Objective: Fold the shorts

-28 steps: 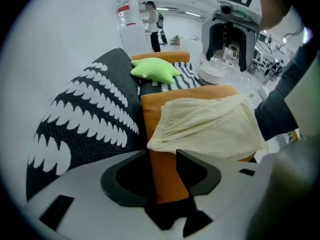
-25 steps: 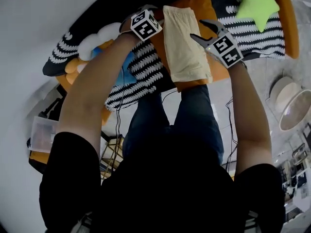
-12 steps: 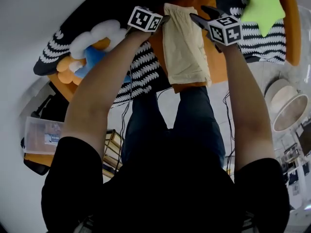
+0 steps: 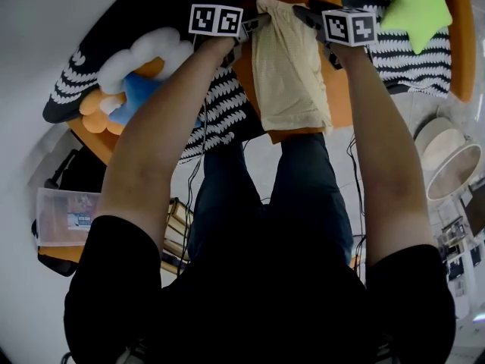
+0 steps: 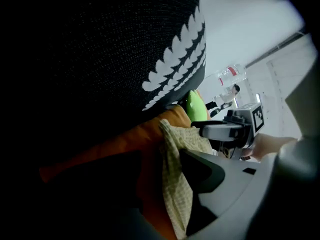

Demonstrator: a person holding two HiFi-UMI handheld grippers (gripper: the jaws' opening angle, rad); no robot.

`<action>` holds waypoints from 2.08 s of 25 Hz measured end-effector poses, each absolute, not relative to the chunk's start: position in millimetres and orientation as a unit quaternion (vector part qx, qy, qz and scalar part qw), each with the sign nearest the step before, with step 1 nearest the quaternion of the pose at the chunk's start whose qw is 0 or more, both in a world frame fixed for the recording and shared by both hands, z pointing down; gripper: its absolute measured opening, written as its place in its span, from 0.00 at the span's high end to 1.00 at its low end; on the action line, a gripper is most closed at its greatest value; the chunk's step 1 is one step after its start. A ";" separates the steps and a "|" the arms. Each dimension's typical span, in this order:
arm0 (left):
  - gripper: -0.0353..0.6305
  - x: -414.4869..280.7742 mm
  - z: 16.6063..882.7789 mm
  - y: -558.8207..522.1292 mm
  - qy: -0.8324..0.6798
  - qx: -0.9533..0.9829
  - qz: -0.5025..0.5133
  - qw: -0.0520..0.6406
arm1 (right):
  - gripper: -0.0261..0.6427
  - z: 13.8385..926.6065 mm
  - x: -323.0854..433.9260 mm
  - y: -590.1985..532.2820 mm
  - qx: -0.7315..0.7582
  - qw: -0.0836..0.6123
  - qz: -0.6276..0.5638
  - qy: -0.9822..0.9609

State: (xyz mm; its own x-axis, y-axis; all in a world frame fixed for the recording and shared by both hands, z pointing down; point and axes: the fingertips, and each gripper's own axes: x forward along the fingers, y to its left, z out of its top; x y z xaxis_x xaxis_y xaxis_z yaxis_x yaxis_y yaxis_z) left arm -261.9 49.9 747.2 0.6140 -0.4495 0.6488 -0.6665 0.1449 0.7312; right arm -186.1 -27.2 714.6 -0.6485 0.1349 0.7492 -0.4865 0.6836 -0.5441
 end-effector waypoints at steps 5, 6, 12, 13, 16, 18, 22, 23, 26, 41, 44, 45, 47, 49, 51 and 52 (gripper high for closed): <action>0.55 -268.4 747.0 49.5 -0.420 0.627 0.010 0.656 | 0.67 726.7 -183.1 -21.4 0.098 0.428 0.401 -0.804; 0.57 -269.4 748.2 51.0 -0.418 0.625 0.009 0.659 | 0.69 727.3 -183.7 -19.6 0.094 0.430 0.405 -0.801; 0.86 -251.6 730.3 51.8 -0.378 0.662 0.059 0.645 | 0.80 712.7 -180.4 -16.8 0.071 0.439 0.389 -0.807; 0.86 -250.2 726.8 51.0 -0.375 0.670 0.068 0.637 | 0.82 710.1 -179.4 -17.3 0.070 0.438 0.386 -0.809; 0.87 -250.2 719.9 50.7 -0.371 0.697 0.088 0.607 | 0.84 705.4 -177.8 -17.2 0.066 0.430 0.377 -0.817; 0.88 -250.5 712.4 53.3 -0.369 0.721 0.103 0.577 | 0.85 698.9 -177.1 -15.3 0.059 0.417 0.368 -0.829; 0.88 -248.1 683.5 63.4 -0.365 0.774 0.121 0.503 | 0.85 678.2 -171.5 -6.6 0.039 0.384 0.336 -0.859; 0.88 -246.8 676.3 66.8 -0.362 0.785 0.127 0.487 | 0.85 671.4 -170.3 -4.4 0.034 0.377 0.328 -0.865; 0.88 -240.8 658.7 77.6 -0.355 0.809 0.149 0.444 | 0.86 652.4 -164.8 5.2 0.022 0.361 0.306 -0.881; 0.88 -205.7 626.8 145.9 -0.319 0.867 0.284 0.256 | 0.86 591.1 -134.6 81.9 -0.060 0.377 0.116 -0.917; 0.88 -192.7 625.2 162.9 -0.302 0.874 0.301 0.232 | 0.86 579.6 -125.5 102.5 -0.066 0.381 0.086 -0.918; 0.89 -187.1 625.2 170.0 -0.295 0.876 0.306 0.226 | 0.86 577.7 -120.7 110.6 -0.067 0.383 0.076 -0.918; 0.89 -176.5 625.2 184.6 -0.281 0.881 0.318 0.211 | 0.86 576.1 -111.7 126.6 -0.071 0.387 0.053 -0.918; 0.89 -166.0 626.2 198.2 -0.265 0.885 0.332 0.192 | 0.86 576.5 -102.5 140.7 -0.078 0.393 0.026 -0.916; 0.89 -155.1 628.2 210.4 -0.247 0.889 0.345 0.172 | 0.86 579.0 -91.7 152.4 -0.089 0.398 -0.002 -0.913; 0.89 -149.5 629.2 215.8 -0.238 0.891 0.351 0.162 | 0.86 580.9 -85.5 157.5 -0.093 0.401 -0.015 -0.911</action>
State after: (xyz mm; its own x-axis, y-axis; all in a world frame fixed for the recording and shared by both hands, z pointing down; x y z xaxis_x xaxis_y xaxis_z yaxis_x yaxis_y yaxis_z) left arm -149.5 215.8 629.2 0.6400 -0.3107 0.7027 -0.5382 -0.8341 0.1214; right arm -85.5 157.5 580.9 -0.6607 0.1586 0.7337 0.1821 0.9821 -0.0484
